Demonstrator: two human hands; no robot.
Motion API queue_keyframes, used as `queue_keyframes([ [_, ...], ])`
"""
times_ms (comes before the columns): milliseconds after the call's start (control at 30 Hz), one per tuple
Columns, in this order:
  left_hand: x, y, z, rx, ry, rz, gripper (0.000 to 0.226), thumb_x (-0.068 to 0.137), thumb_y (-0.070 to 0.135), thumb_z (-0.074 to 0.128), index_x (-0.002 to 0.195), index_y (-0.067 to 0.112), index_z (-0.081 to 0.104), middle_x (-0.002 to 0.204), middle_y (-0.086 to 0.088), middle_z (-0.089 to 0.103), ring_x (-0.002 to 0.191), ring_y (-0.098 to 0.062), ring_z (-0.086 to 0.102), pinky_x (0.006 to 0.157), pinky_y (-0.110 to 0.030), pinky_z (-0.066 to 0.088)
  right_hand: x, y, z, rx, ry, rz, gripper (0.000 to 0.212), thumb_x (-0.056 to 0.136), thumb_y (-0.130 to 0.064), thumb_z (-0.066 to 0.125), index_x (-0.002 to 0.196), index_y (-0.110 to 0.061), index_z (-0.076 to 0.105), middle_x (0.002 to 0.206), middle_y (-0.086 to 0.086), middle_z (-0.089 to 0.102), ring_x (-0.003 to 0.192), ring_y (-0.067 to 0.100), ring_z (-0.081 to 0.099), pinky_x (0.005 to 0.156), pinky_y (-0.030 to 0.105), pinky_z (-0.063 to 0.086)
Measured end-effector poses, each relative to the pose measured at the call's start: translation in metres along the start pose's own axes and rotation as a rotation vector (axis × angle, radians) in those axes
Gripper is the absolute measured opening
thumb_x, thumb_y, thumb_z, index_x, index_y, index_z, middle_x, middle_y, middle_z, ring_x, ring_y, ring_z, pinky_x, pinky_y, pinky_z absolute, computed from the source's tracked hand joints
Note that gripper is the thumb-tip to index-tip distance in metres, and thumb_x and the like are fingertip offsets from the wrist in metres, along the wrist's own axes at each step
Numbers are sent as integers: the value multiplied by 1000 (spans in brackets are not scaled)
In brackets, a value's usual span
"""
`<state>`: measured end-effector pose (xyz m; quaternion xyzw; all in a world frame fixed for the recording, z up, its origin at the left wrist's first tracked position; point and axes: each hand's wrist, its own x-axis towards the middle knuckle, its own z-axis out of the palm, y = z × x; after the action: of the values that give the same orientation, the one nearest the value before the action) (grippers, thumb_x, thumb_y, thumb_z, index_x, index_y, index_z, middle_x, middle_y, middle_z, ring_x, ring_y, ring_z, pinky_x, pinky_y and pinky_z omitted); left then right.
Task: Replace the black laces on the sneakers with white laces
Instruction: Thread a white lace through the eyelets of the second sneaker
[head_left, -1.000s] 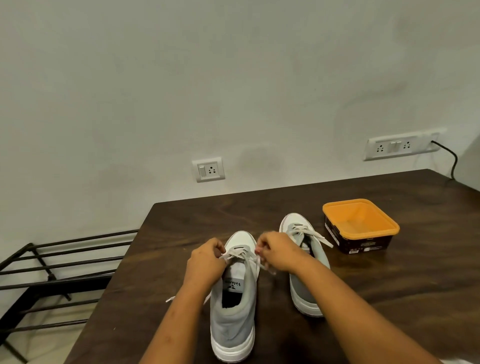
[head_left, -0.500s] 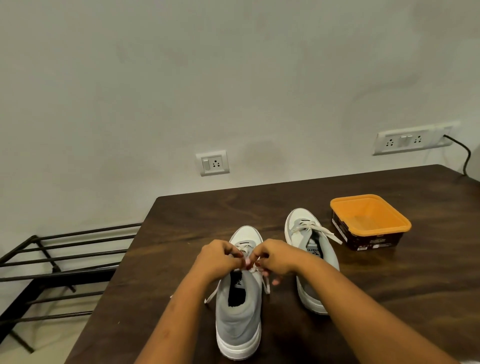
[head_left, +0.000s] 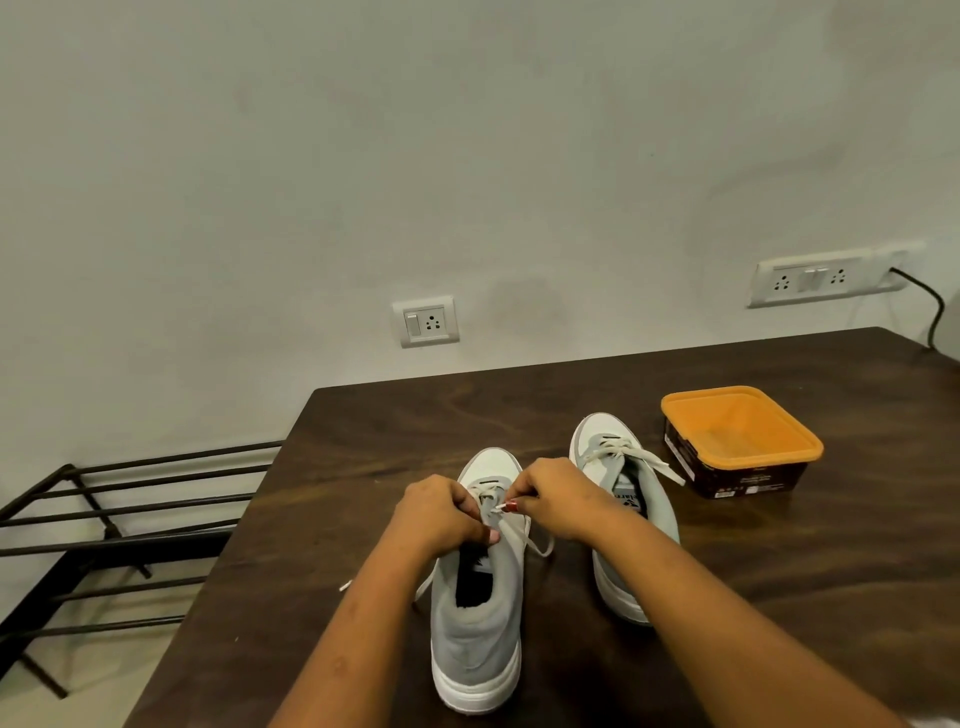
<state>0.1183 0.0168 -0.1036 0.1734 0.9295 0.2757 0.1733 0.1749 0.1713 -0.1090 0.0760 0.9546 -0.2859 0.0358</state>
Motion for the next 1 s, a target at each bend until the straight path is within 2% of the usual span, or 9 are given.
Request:
queue_keyframes([
  [167,0,3,-1,-20,0,-35,20,65,25,86,67,19,67,86,-1,70,88,-14,66,84,-33,57,-2,-4,0,-77,81,17,12,90,-28,64,96,-27,75,101,-3,70,88,17,65,77,32,55],
  [367,3,-1,-1,-47,5,-38,23,63,26,87,63,21,65,87,2,70,88,-12,65,82,-31,57,-4,-10,0,-85,114,12,6,87,-28,67,84,-28,72,91,-6,70,84,15,65,71,27,52],
  [567,3,-8,0,-104,20,-17,27,57,31,90,75,20,72,87,4,69,86,-9,64,80,-30,56,-4,-12,6,-103,144,14,14,87,-24,56,84,-26,69,86,-6,66,81,18,62,65,25,43],
  [667,1,-15,-3,-191,33,51,30,61,18,88,81,22,66,96,1,66,92,-13,62,75,-29,56,-4,-12,5,-38,159,1,17,88,-24,53,88,-26,69,88,-5,66,81,17,61,65,25,42],
  [733,0,-22,-7,-371,56,26,31,68,4,82,91,13,64,87,-4,66,81,-15,63,63,-26,56,-2,-11,5,9,156,-10,15,89,-24,53,87,-27,68,84,-6,64,83,17,62,66,25,44],
  [800,0,-25,-10,-481,50,-30,23,74,1,77,93,5,66,73,-4,64,66,-14,62,54,-24,53,-1,-11,8,73,166,-11,13,88,-23,55,81,-29,65,81,-8,63,82,16,63,69,28,49],
  [900,1,-24,-10,-472,17,-84,3,81,3,70,84,3,71,64,-7,63,47,-8,56,47,-19,46,4,-13,14,221,206,0,15,86,-21,60,73,-28,63,78,-6,65,79,14,63,76,33,52],
  [1000,4,-23,-10,-520,4,-114,5,85,0,65,84,0,70,62,-8,62,41,-7,53,42,-17,43,8,-16,21,281,230,2,16,85,-21,63,70,-27,63,67,-8,60,68,9,57,69,27,49],
])
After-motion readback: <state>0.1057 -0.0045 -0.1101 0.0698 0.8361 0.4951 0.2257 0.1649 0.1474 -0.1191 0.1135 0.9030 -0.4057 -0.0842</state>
